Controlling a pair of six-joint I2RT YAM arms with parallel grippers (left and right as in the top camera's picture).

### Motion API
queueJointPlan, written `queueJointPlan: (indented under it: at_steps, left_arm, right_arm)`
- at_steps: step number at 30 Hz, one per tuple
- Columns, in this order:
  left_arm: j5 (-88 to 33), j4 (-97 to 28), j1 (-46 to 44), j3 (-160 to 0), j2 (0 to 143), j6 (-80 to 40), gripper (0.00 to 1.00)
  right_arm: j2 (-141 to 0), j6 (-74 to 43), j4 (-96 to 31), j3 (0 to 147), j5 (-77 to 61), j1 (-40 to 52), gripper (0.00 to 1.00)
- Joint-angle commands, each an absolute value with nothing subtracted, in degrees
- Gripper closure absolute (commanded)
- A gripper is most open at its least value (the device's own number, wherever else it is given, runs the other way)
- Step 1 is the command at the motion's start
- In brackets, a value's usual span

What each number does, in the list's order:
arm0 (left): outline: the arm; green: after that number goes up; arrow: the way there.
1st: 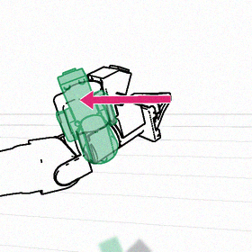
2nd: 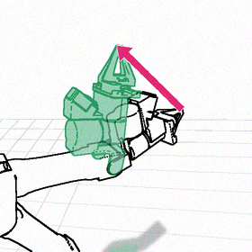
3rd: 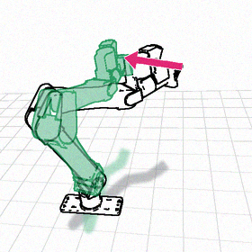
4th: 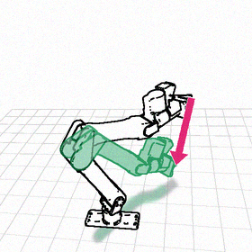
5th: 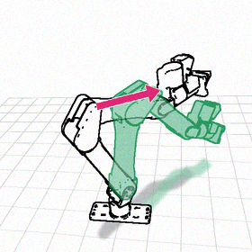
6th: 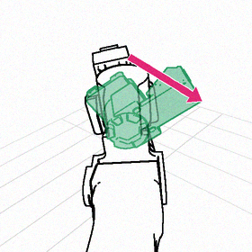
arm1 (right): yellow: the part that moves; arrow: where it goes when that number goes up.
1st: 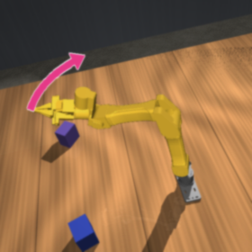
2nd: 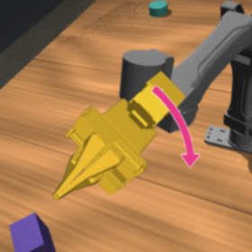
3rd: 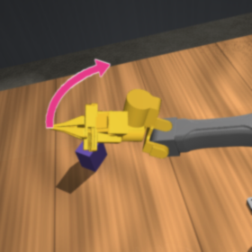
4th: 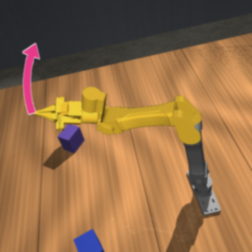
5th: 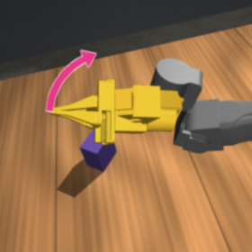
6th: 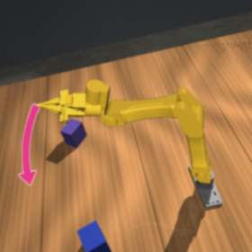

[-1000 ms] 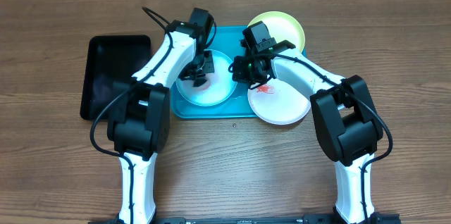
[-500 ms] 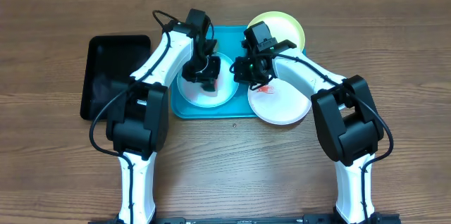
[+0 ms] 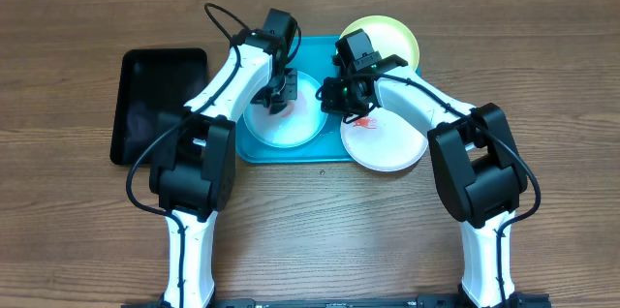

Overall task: Clean dirty plates on tray and stack at the side
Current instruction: 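Scrub the light-blue plate with the sponge while right gripper holds it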

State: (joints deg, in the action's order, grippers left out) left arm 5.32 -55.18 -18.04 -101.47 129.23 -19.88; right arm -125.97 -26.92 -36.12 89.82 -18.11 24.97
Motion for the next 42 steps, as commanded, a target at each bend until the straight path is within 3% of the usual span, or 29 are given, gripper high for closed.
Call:
queueJointPlan:
  at_steps: [1, 9, 16, 20, 27, 31, 35, 42]
  left_arm:
    - [12.75, -60.45, -18.04, -100.75, 129.86, -23.46, 0.96]
    - [-21.39, -64.93, -18.46, -100.75, 129.86, -1.21, 0.96]
    - [-24.99, -57.56, -18.37, -100.75, 129.86, -4.05, 0.96]
    - [-17.37, -51.86, -18.35, -100.75, 129.86, -8.51, 0.96]
    - [18.96, -54.33, -18.28, -100.75, 129.86, -25.93, 0.96]
    - [24.14, -59.99, -18.33, -100.75, 129.88, -29.61, 0.96]
    - [13.76, -63.70, -19.00, -100.75, 129.88, -26.17, 0.96]
    - [-22.79, -64.51, -19.75, -100.75, 129.88, -2.00, 0.96]
  right_arm:
    - [-126.02, -27.24, -35.88, 89.56, -17.67, 24.45, 0.96]
    - [-126.02, -27.75, -36.14, 89.56, -17.72, 24.40, 0.96]
    - [-126.02, -28.14, -36.25, 89.56, -17.72, 24.36, 0.96]
    - [-126.02, -28.16, -36.29, 89.56, -17.69, 24.34, 0.96]
    - [-126.02, -28.14, -36.27, 89.56, -17.67, 24.36, 0.97]
    - [-126.02, -28.14, -36.10, 89.56, -17.67, 24.36, 0.96]
    - [-126.02, -28.14, -36.10, 89.56, -17.65, 24.34, 0.96]
    - [-126.02, -28.18, -36.14, 89.56, -17.69, 24.34, 0.96]
